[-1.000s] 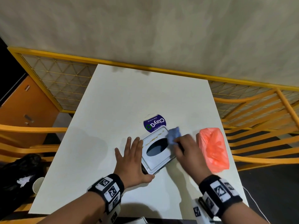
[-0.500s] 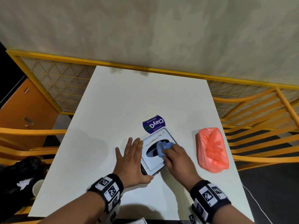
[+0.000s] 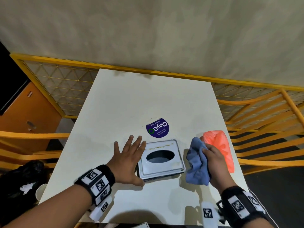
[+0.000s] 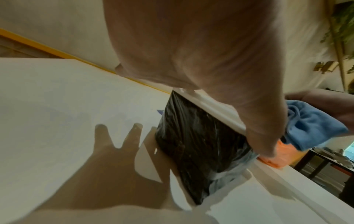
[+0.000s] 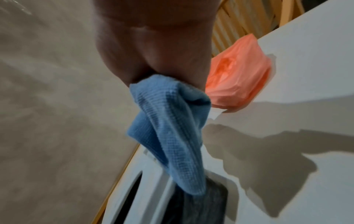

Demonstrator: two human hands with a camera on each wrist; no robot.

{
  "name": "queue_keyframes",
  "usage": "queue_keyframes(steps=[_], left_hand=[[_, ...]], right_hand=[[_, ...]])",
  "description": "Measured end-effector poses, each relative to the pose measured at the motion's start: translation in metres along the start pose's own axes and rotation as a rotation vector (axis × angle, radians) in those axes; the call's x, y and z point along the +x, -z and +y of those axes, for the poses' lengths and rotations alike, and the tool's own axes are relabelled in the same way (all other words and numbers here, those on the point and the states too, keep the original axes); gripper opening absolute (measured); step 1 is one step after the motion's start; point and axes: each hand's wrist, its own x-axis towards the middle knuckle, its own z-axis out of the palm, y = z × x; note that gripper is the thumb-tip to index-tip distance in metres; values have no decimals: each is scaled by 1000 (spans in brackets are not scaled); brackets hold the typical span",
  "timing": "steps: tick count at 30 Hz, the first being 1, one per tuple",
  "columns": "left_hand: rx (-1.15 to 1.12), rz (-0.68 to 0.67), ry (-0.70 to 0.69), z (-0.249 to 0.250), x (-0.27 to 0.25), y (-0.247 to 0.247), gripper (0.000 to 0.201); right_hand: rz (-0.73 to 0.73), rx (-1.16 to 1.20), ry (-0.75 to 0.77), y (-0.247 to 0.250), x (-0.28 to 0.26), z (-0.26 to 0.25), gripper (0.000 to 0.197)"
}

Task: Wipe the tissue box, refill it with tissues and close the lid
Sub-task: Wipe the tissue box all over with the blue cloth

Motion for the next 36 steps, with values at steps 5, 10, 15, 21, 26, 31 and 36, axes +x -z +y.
queue_keyframes(steps=[5, 10, 15, 21, 26, 31, 36], left_hand=[[-20, 36, 1, 29, 11, 14, 143], [43, 6, 27, 45, 24, 9, 135], [83, 4, -5, 37, 24, 12, 136], [149, -19, -116, 31, 23, 16, 134], [158, -14, -137, 29, 21, 15, 133], [163, -24, -149, 28, 20, 13, 132], [286, -50, -211, 18, 22, 27, 127]], right_hand=[[-119, -292, 139, -10, -25, 6, 20], [-160, -198, 16, -15, -32, 15, 18], [-277, -717, 399, -19, -36, 39, 23], [-341, -1044, 763, -32, -43, 63, 28], [-286, -1094, 830, -39, -25, 59, 27], [-178, -1080, 713, -55, 6, 41, 29], [-249, -742, 373, -50, 13, 8, 16]])
